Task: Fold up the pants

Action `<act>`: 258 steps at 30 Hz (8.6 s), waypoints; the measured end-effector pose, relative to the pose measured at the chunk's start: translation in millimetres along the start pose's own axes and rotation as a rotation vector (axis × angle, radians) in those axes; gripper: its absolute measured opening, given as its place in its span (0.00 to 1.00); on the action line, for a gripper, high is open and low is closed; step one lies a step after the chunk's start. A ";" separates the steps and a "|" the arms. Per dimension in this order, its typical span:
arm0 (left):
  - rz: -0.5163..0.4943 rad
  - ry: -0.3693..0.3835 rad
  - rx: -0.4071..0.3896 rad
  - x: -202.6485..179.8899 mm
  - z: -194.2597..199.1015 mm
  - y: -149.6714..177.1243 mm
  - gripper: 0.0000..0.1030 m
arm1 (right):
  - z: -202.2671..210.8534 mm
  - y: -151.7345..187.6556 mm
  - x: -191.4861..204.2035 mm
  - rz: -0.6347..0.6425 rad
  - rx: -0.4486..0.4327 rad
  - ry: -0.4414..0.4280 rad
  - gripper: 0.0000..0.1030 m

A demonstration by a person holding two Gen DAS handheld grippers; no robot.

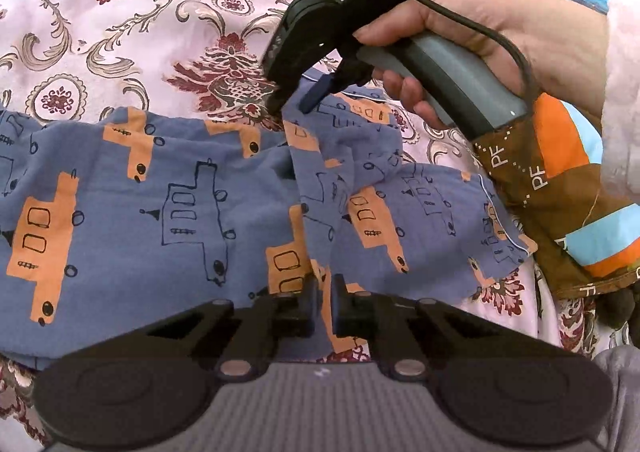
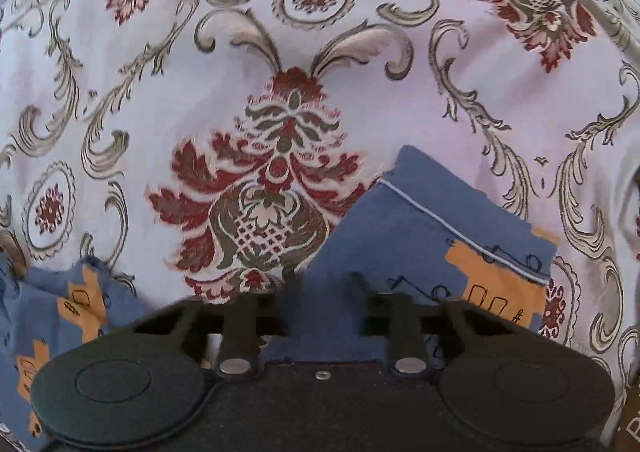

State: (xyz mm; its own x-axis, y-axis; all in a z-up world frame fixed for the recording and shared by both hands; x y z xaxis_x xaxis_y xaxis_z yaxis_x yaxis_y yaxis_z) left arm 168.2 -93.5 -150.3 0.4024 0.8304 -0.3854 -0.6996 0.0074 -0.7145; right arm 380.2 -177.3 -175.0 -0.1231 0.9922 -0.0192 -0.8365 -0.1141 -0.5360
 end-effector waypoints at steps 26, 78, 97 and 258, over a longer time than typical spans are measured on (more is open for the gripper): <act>-0.436 0.013 -0.058 -50.0 13.1 13.0 0.01 | 194.5 124.3 -124.5 -0.508 -0.589 0.109 0.01; -0.303 0.157 0.144 -54.7 21.6 2.0 1.00 | 220.1 261.2 -121.9 -0.620 -0.624 0.359 0.99; -0.477 0.345 0.221 -121.4 -162.4 -104.1 1.00 | 164.4 214.1 -40.4 0.198 -0.591 0.529 0.99; -0.441 -0.131 0.201 166.4 -81.2 -138.1 0.86 | 69.9 115.4 -16.7 -0.054 -0.535 0.081 0.99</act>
State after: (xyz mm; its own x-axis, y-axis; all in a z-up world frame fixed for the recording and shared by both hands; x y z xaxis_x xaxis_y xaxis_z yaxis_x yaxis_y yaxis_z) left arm 379.7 -1.6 -163.2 0.6169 0.7870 0.0134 -0.5846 0.4695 -0.6616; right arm 248.4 -210.6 -177.6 -0.0281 0.9990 -0.0335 -0.4493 -0.0426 -0.8924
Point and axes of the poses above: each gripper's, at about its wrist camera, not at the fingertips, and z roughly against the way its jaws point, x to its left, y to its underside, the point moved 10 cm from there along -z, roughly the way its jaws point, and after that the axes turned 13 degrees about -x, right-handed, at the moved point
